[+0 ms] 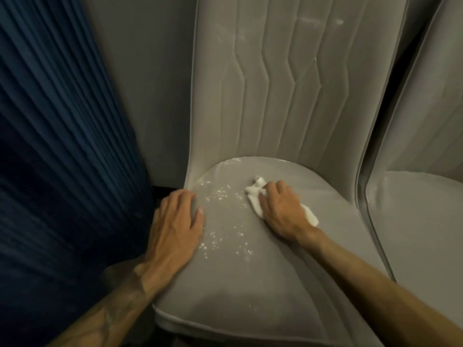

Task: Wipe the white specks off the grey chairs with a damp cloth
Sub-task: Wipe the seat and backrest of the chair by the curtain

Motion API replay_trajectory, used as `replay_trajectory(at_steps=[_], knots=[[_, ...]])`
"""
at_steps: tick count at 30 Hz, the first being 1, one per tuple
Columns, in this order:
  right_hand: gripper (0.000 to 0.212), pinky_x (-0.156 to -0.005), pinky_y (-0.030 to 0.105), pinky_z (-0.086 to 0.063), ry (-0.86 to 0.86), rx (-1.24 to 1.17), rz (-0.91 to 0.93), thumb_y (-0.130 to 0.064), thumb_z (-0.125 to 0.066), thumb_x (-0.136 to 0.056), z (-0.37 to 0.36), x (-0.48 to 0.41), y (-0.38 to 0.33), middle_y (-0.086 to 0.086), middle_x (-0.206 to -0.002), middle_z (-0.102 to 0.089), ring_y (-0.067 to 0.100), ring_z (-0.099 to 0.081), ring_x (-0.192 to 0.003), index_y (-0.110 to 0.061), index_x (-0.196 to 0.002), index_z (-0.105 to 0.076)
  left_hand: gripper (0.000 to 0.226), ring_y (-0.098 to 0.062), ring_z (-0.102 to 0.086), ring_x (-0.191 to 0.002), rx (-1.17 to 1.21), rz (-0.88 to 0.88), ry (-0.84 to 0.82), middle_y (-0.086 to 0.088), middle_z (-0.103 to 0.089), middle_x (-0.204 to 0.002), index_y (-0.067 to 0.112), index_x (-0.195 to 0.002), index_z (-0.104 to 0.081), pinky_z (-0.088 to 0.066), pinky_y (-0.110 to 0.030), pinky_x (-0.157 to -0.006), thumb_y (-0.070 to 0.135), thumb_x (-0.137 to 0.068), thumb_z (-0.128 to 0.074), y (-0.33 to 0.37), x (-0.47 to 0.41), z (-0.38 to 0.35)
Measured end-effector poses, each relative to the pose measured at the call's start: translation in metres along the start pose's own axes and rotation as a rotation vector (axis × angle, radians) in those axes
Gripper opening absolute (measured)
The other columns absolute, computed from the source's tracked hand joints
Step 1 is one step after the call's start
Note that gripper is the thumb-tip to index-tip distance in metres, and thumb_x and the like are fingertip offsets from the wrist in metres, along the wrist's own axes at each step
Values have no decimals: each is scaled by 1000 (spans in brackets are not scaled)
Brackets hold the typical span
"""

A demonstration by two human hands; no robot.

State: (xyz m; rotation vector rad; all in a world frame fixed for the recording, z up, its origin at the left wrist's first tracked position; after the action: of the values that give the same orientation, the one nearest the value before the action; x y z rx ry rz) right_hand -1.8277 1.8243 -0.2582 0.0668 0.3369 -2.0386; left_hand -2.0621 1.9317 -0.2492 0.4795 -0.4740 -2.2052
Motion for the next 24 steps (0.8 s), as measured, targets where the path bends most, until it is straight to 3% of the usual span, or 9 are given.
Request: replay_trajectory(at_steps=[5, 11, 17, 22, 24], knots=[[35, -91, 48, -36, 16, 63, -253, -30, -35, -105, 2, -37, 5, 22, -123, -52, 41, -50, -109, -2, -119, -49, 63, -29, -50, -129, -41, 95, 1, -8, -52, -145, 13, -139, -54, -42, -45, -107, 53, -98, -27, 1, 62, 1], [31, -82, 47, -39, -10, -28, 79, -34, -38, -104, -12, -18, -35, 17, -108, -53, 38, -50, -93, -7, -107, -52, 63, -28, -52, -128, 45, 132, 71, -8, -56, -142, 10, -140, -56, -45, -47, -106, 51, -99, -31, -3, 68, -3], [33, -87, 46, -35, 26, 52, -175, -31, -35, -105, -8, -63, -22, 21, -120, -53, 40, -49, -106, -4, -117, -50, 50, -21, -51, -126, 90, 142, 126, -1, -55, -140, 16, -135, -57, -46, -43, -104, 46, -99, -39, -6, 66, -9], [26, -81, 46, -37, -32, -63, 143, -30, -41, -104, -22, -43, -68, 19, -107, -53, 37, -49, -91, -6, -105, -52, 49, -28, -55, -125, 81, 133, 170, -6, -58, -138, 13, -134, -59, -50, -49, -100, 42, -99, -41, -8, 66, -12], [27, -83, 47, -39, -52, -63, 133, -31, -41, -104, -16, -46, -56, 19, -108, -52, 38, -49, -93, -6, -106, -51, 50, -31, -56, -125, 75, 129, 183, -8, -59, -138, 11, -134, -60, -51, -51, -99, 41, -100, -41, -9, 67, -14]])
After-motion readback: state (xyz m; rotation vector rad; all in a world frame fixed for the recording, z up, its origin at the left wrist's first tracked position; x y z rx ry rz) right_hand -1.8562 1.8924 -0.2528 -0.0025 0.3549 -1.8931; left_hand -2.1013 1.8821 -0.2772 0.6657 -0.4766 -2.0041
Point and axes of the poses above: each hand's wrist, its own x-axis away from the middle knuckle, its own z-axis out of the back of the hand, y = z × x, the point moved 2 cm from there along -x, towards the middle knuckle
